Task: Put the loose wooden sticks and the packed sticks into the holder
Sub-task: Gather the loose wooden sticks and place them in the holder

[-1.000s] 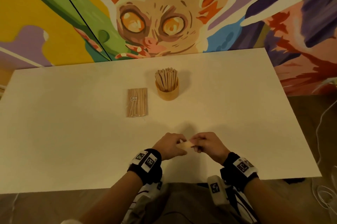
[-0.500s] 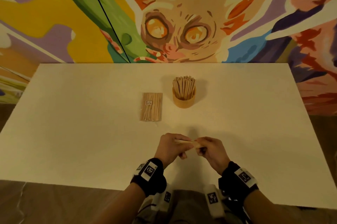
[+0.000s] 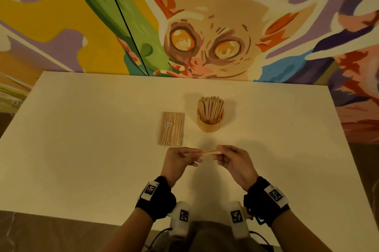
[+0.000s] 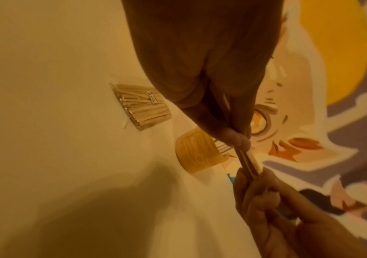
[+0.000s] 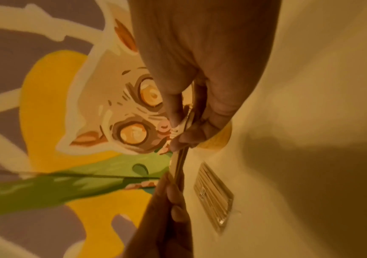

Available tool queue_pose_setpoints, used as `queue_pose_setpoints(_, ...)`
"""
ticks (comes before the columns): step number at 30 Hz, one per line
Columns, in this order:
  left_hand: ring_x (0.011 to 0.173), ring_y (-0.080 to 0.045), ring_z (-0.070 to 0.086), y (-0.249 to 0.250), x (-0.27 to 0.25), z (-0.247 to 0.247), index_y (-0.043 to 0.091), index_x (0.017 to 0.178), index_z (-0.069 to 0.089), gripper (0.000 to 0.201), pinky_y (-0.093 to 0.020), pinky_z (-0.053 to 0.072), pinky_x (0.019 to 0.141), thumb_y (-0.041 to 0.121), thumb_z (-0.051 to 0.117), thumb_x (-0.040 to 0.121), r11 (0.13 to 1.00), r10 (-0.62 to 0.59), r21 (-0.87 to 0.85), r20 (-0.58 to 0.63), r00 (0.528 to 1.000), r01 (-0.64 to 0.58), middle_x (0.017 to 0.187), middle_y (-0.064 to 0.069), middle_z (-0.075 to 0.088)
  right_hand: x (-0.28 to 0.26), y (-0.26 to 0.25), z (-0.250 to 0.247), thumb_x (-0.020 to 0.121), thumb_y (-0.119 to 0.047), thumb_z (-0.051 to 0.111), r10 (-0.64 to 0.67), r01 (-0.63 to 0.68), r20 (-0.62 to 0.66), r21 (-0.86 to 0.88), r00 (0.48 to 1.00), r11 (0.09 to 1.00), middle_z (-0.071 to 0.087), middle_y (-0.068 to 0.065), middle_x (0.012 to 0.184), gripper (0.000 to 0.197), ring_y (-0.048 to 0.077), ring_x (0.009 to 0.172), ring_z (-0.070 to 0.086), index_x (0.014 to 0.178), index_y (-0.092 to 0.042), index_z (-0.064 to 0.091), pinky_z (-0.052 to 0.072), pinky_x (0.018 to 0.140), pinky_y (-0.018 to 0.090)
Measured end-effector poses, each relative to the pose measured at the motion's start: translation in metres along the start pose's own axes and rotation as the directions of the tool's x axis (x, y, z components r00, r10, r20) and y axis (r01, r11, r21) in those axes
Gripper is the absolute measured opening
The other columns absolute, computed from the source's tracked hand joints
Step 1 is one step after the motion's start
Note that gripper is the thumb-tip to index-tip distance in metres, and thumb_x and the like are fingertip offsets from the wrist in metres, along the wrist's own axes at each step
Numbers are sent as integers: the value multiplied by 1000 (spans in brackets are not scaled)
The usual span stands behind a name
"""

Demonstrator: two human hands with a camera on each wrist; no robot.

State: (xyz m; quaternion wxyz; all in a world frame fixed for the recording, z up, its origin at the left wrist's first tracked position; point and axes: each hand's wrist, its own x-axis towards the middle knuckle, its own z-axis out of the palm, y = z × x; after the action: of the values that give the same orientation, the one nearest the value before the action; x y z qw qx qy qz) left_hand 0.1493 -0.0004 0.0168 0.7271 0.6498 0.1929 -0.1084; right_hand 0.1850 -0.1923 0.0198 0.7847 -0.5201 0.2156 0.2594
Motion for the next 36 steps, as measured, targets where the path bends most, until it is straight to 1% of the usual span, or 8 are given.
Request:
queue_pose_setpoints(10,72,-19,70,15,49,1,-2,95,73,12,-24,54,63,1,63,90,984,-34,-174,-39,999,26,83,-14,73,48,-42,13,88,4,64,-150,147,-9,-165,989,975,72,20,76,8,27,65,70,93,7,69,57,63,28)
queue_pose_setpoints(15,74,-18,71,28,78,4,1,94,71,11,-25,56,63,0,61,91,977,-39,-213,-60,997,25,80,-9,74,77,-88,19,86,9,64,-249,257,70,-336,966,906,72,14,65,7,22,56,71,91,9,69,58,57,26)
queue_pose_setpoints(20,83,-19,71,29,105,-12,5,102,70,16,-27,55,64,15,61,94,992,-73,-112,-114,991,61,98,-8,75,101,-141,13,86,10,64,-358,364,110,-498,927,787,71,11,62,6,18,53,70,87,7,69,57,55,23)
queue_pose_setpoints(25,71,-15,65,22,114,-39,8,94,68,8,-26,49,58,13,62,93,997,-73,-21,-260,963,70,92,-7,72,118,-162,23,85,5,68,-388,422,233,-738,892,526,69,23,69,6,27,59,71,80,2,71,57,57,28)
queue_pose_setpoints(29,75,-19,64,5,118,-59,17,87,68,8,-27,48,58,10,63,88,987,-62,109,-395,917,114,94,-6,71,132,-149,52,87,-3,70,-203,391,346,-885,916,255,69,10,68,6,20,59,70,84,0,73,55,56,23)
queue_pose_setpoints(31,79,-20,64,-6,118,-67,21,97,67,12,-24,47,60,15,65,87,952,-19,260,-469,883,158,102,-6,70,137,-137,64,89,-6,67,-108,391,379,-913,919,121,70,10,76,8,18,61,71,84,-3,73,58,62,26)
queue_pose_setpoints(34,108,-26,57,-19,121,-73,19,121,57,38,-33,52,81,29,68,86,821,23,505,-494,869,265,128,-7,56,137,-119,74,92,-9,62,-20,398,400,-915,916,-59,65,14,98,11,27,76,68,93,-3,72,58,75,36)
queue_pose_setpoints(36,125,-30,43,-24,123,-72,17,132,49,55,-44,43,99,40,66,85,693,-19,629,-473,881,352,138,-8,45,135,-115,75,92,-8,61,-23,389,392,-917,920,-83,64,15,100,13,29,81,65,94,-1,71,57,78,41)
